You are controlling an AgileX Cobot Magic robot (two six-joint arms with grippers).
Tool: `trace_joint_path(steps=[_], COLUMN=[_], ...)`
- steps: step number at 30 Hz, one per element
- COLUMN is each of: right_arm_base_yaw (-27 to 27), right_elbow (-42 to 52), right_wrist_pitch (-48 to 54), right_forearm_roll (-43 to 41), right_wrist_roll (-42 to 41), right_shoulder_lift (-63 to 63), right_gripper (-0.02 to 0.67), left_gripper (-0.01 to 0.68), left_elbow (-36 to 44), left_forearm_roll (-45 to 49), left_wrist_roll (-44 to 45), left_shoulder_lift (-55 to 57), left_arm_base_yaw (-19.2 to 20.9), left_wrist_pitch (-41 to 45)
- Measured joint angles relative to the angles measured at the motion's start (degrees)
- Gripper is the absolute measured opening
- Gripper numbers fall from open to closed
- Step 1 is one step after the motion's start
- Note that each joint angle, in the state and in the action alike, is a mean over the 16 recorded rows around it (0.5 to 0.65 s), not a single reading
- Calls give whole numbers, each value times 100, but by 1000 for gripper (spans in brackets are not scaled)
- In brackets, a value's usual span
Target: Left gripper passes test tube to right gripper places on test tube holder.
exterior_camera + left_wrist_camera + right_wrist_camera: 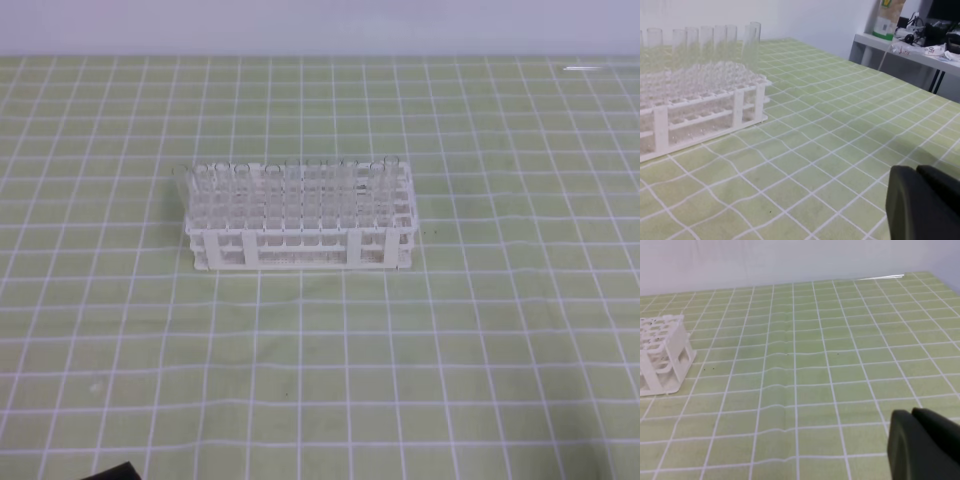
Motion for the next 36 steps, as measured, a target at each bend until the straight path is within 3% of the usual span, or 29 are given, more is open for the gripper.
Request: trace_joint_path(steps=[8,13,18,28,31,36], right_arm_base_yaw=[37,49,49,49,49,49], right_elbow=[0,0,0,0,0,0], right_wrist_pitch=[-5,-5,-5,-5,-5,-5], right_forearm_roll=[0,2,5,10,10,10], right_wrist_roll=[0,0,0,0,0,0], right_shoulder_lift=[0,0,0,0,0,0], right_gripper=[-16,-16,-16,-17,-17,-17], left_gripper=[-3,-3,-3,-3,-3,-3], left_elbow=[12,25,33,35,34,34], left_forearm_roll=[2,3,5,5,5,13], left_wrist_roll=[0,1,-59,-223,-266,-269], left_shoulder_lift=[4,6,6,-39,-143,-394], left_arm_base_yaw=[21,390,1288,3704,4187,4665], left_wrist_pitch=[-15,-136,-441,-814,-591,10])
